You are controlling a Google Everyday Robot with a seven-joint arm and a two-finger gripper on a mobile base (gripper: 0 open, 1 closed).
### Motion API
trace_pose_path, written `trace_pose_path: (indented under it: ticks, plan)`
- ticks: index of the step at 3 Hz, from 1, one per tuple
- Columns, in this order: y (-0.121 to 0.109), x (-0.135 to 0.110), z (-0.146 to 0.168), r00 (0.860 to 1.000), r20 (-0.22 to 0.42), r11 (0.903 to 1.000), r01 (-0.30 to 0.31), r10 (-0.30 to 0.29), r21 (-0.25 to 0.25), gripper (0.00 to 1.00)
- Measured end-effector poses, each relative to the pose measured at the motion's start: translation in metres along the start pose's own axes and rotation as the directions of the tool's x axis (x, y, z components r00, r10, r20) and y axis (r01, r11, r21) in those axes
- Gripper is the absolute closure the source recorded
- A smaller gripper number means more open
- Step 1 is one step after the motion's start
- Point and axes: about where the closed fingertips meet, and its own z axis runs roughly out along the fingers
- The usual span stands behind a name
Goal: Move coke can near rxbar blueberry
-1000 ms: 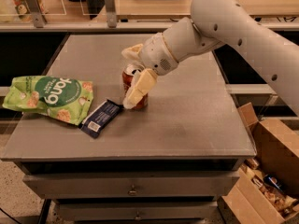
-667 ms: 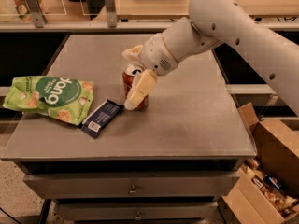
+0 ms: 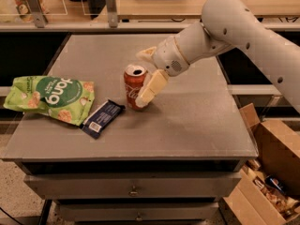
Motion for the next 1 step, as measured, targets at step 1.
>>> trace_pose_path:
  ticks: [1]
  plan:
    - [0.0001, 0.0, 0.0002, 1.0, 0.0, 1.0, 0.0, 0.0, 0.0, 0.0]
